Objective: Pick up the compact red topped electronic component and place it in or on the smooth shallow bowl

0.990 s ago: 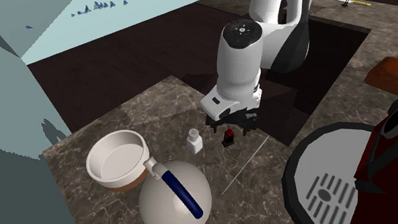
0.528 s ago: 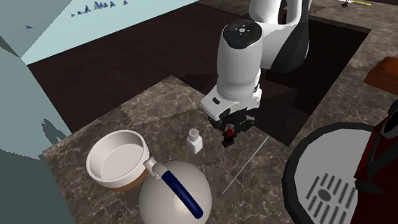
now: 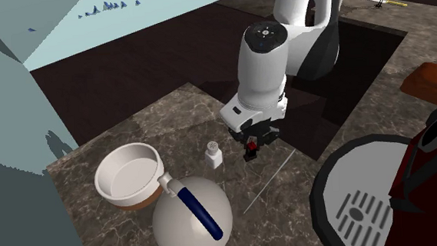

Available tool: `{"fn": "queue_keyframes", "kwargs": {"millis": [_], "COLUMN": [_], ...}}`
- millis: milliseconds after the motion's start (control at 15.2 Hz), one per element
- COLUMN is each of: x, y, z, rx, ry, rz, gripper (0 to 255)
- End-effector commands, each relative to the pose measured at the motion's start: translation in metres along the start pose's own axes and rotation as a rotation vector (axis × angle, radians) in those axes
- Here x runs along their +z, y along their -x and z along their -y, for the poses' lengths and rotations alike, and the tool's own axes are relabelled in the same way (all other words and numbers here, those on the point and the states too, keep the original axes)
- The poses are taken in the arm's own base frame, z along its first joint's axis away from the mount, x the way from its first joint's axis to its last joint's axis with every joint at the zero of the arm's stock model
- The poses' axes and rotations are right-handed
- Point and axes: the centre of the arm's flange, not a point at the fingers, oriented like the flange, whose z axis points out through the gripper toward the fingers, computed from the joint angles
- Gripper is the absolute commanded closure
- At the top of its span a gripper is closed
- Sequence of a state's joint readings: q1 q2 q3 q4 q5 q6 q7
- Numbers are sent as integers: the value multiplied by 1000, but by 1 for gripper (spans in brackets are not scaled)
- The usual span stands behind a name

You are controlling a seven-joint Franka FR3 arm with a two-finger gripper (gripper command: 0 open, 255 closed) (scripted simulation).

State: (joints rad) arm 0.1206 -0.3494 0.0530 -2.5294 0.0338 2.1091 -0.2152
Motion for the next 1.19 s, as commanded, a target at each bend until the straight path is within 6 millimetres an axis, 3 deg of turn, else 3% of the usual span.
{"fn": "queue_keyframes", "kwargs": {"millis": [0,1122], "x": [-4,-94], "y": [1,7], "z": [1,3], "rx": [-1,-1], "ry": [-1,-1], "rz": [2,2], "gripper": [255,255]}}
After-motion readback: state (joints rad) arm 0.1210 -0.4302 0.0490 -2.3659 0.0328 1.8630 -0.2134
